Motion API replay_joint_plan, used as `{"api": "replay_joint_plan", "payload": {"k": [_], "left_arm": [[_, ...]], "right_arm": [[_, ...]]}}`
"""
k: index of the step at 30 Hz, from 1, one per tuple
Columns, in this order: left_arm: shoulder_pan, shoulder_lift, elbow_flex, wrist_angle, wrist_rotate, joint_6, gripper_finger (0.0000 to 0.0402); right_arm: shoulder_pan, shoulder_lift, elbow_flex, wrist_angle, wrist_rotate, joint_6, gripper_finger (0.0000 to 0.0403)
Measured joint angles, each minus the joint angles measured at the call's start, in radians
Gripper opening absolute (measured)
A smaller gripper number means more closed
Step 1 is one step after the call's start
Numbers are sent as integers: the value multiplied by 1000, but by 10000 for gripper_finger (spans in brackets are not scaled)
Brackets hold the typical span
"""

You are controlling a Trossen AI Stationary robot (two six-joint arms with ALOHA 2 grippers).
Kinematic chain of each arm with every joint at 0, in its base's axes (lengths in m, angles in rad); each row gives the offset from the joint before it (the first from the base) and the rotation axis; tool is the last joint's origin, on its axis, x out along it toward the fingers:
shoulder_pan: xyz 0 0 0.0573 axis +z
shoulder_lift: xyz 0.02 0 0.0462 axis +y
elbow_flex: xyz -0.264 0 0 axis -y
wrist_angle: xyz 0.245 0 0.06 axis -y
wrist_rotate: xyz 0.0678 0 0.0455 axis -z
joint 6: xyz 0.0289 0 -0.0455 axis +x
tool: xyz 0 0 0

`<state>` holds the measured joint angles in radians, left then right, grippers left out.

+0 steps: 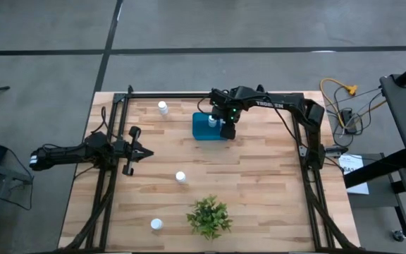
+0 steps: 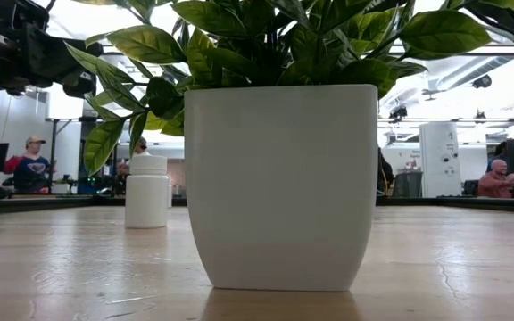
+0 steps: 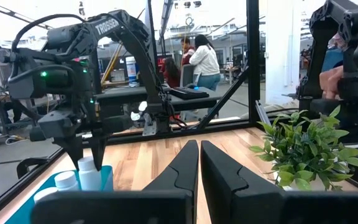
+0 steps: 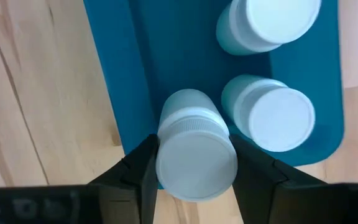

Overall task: Pick and place pill bottles into a basket
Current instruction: Put the white pill bottle into the blue bin

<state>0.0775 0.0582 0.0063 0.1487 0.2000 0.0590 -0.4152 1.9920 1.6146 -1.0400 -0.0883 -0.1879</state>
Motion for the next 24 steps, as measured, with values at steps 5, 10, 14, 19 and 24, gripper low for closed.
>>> {"api": "replay_joint_plan", "payload": {"k": [5,10,14,19,24], "left_arm": [[0,0,0,0,0,0,2],[0,0,0,0,0,0,2],[0,0,0,0,0,0,2],[0,0,0,0,0,0,2],[0,0,0,0,0,0,2]], "right_arm": [[0,16,0,1,-25,-5,143],[0,22,0,6,-33,-8,143],[0,22,0,6,-34,-7,143],[0,22,-5,18,-44,-8,143],[0,22,-19,25,-51,-7,143]]}}
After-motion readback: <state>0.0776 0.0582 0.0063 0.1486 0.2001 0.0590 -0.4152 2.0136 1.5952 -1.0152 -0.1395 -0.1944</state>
